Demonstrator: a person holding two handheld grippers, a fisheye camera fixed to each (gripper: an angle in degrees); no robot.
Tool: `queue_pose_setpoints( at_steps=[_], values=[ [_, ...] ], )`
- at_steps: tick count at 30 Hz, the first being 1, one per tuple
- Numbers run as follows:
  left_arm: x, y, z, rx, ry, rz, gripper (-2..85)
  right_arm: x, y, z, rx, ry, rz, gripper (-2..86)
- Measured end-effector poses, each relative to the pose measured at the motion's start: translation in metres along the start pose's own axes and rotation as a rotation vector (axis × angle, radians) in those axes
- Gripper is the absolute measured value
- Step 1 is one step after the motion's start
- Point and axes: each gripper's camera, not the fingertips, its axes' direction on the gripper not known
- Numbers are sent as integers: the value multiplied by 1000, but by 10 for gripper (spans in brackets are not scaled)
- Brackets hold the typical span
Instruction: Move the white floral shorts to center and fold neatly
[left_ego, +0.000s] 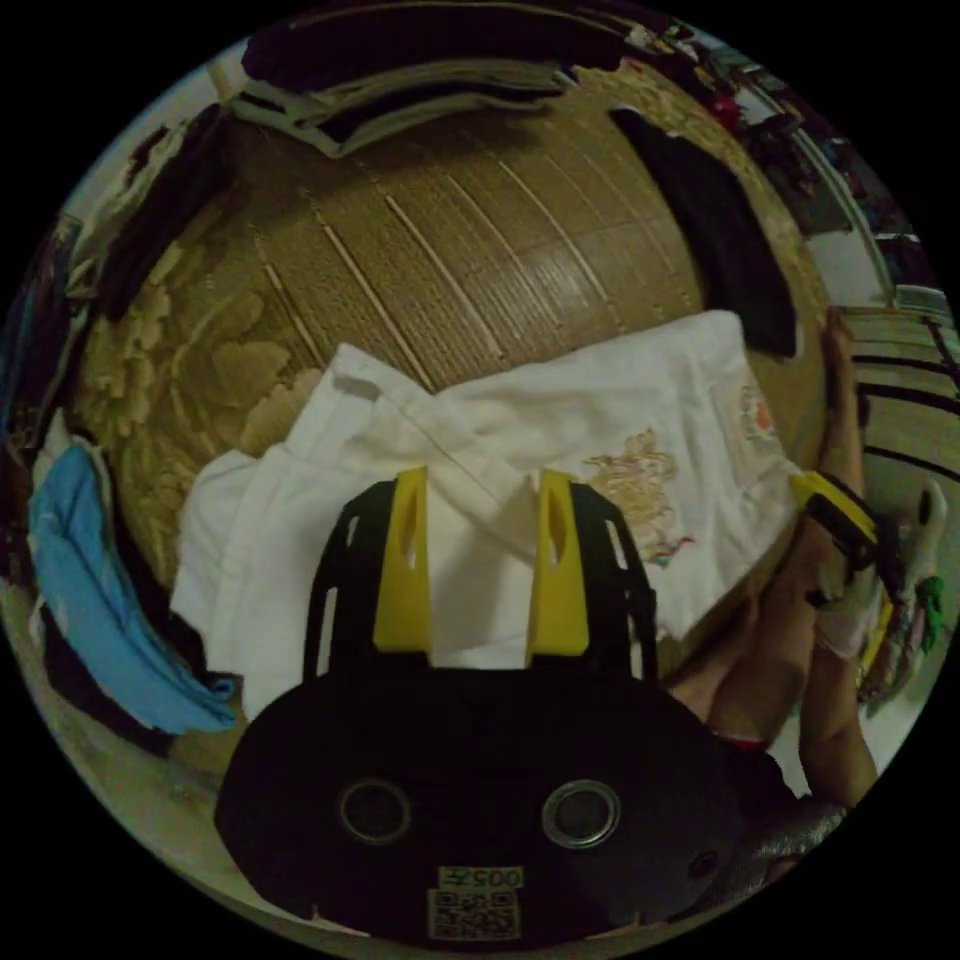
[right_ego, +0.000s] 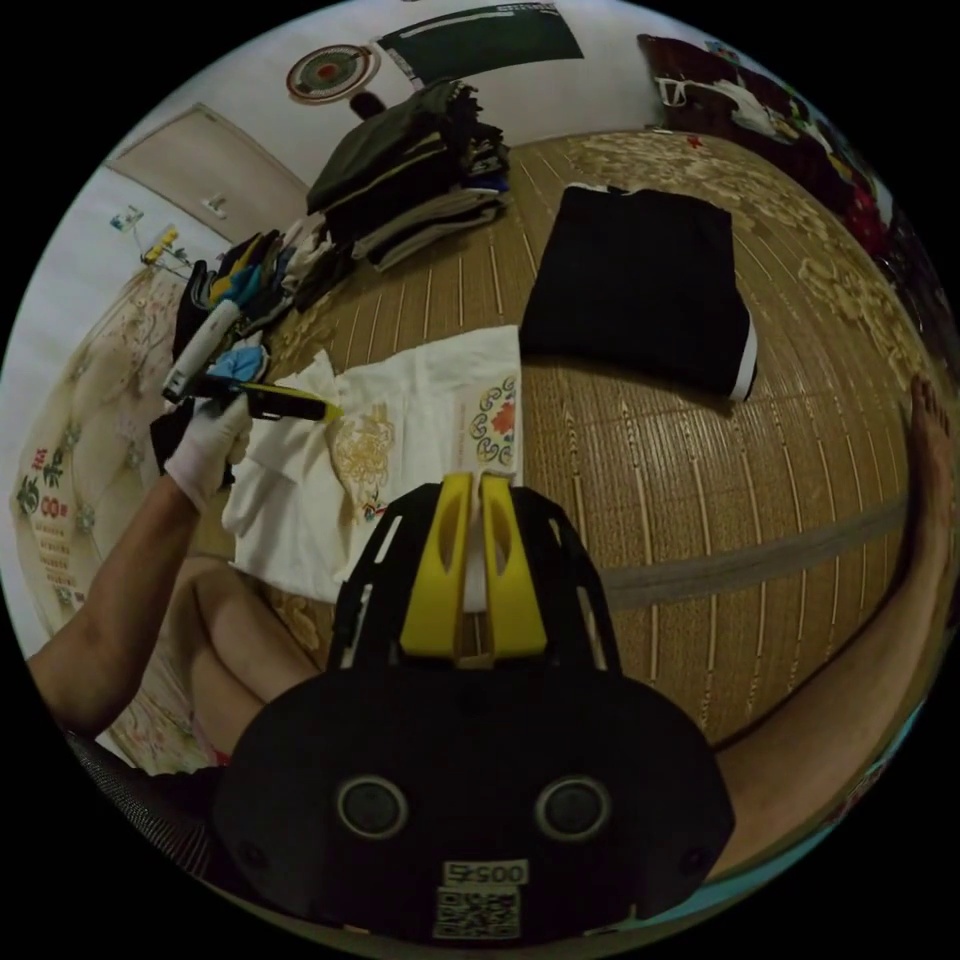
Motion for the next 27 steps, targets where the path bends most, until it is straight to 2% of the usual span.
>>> queue_pose_setpoints(
  at_steps=[2,4,9,12,14,17,21,24,27],
  values=[
    [4,2,1,-24,-74,27,81,0,0,-3,10,-19,11,-17],
    [-1,8,-4,-15,-38,38,46,0,-1,-6,19,-35,12,-17],
    [-57,72,-56,277,306,-61,40,-5,-5,-17,60,-82,8,-17],
    [-78,138,-87,404,302,-65,41,-10,-2,-29,103,-113,1,-17],
    [-85,181,-92,406,288,-63,44,-12,5,-34,109,-131,-5,-17],
    [-97,245,-70,279,338,-42,41,-10,22,-24,54,-121,14,-15],
    [-133,325,-35,180,305,-204,9,3,40,7,-96,-130,130,-8],
    [-159,356,-35,255,331,-288,4,9,45,3,-40,-122,203,-8],
    [-170,348,-39,328,376,-241,13,-11,34,-12,53,-21,124,-9]
  ],
)
